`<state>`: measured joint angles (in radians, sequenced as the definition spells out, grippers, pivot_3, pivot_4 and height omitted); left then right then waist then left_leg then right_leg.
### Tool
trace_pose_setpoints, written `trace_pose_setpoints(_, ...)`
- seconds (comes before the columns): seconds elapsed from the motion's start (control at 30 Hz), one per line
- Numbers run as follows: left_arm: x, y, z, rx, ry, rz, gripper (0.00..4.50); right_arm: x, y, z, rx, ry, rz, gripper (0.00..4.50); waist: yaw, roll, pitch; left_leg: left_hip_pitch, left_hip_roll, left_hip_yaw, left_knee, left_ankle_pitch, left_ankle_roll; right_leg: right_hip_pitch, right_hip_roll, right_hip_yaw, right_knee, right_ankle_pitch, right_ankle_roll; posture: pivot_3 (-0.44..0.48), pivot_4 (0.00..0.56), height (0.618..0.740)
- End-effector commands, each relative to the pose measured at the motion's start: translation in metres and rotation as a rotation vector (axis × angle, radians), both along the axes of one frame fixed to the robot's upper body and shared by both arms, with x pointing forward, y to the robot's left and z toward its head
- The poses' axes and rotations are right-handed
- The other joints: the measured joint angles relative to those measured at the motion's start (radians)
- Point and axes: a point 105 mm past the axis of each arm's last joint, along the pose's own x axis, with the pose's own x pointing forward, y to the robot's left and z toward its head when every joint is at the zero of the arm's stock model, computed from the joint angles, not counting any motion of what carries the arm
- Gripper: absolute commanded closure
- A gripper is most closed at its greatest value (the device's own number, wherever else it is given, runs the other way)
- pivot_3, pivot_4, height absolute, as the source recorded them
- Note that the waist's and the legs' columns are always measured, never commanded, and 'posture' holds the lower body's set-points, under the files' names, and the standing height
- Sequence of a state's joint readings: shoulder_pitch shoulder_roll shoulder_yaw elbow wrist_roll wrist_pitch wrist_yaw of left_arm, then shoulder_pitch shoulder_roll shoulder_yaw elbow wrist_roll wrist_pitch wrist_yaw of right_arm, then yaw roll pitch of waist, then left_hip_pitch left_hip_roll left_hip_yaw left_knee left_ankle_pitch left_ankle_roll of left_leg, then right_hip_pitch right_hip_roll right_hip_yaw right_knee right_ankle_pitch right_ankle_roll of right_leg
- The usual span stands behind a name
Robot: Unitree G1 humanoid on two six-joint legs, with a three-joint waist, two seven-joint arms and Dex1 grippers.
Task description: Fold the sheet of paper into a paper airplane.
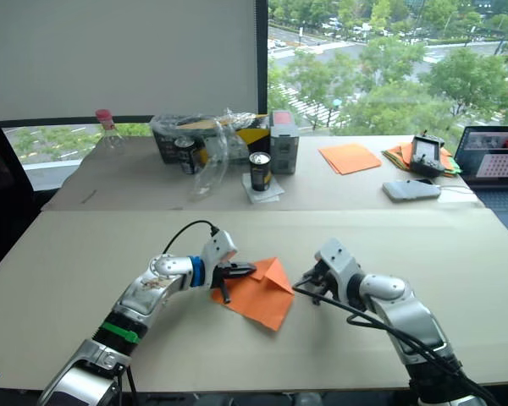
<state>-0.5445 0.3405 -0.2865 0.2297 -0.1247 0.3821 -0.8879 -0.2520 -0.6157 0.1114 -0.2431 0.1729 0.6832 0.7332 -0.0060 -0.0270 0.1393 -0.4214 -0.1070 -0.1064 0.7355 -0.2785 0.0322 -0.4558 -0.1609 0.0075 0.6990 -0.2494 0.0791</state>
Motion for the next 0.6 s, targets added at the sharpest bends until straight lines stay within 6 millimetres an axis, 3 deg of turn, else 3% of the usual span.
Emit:
trace_pose_setpoints(0.03, -0.003, 0.003, -0.014, 0.033, 0.043, 0.008, 4.49, -0.016, 0.018, -0.01, 0.044, 0.071, 0.092, 4.5, 0.0, 0.0, 0.0, 0.0, 0.0, 0.0, 0.0, 0.0, 0.0, 0.0, 0.0, 0.0, 0.0, 0.0, 0.0, 0.0, 0.15, 0.67)
trace_pose_setpoints(0.27, -0.001, 0.003, -0.014, 0.024, 0.044, 0.032, 4.49, -0.024, 0.036, -0.011, 0.072, 0.072, 0.18, 4.5, 0.0, 0.0, 0.0, 0.0, 0.0, 0.0, 0.0, 0.0, 0.0, 0.0, 0.0, 0.0, 0.0, 0.0, 0.0, 0.0, 0.15, 0.67)
trace_pose_setpoints(0.43, 0.001, 0.0, -0.012, 0.007, 0.042, 0.046, 4.49, -0.025, 0.039, -0.01, 0.108, 0.076, 0.185, 4.5, 0.0, 0.0, 0.0, 0.0, 0.0, 0.0, 0.0, 0.0, 0.0, 0.0, 0.0, 0.0, 0.0, 0.0, 0.0, 0.0, 0.15, 0.67)
trace_pose_setpoints(0.6, 0.002, -0.007, -0.008, -0.019, 0.042, 0.049, 4.49, -0.02, 0.041, 0.005, 0.203, 0.05, 0.161, 4.5, 0.002, 0.0, 0.0, 0.0, 0.0, 0.0, 0.0, 0.0, 0.0, 0.0, 0.0, 0.0, 0.0, 0.0, 0.0, 0.0, 0.15, 0.67)
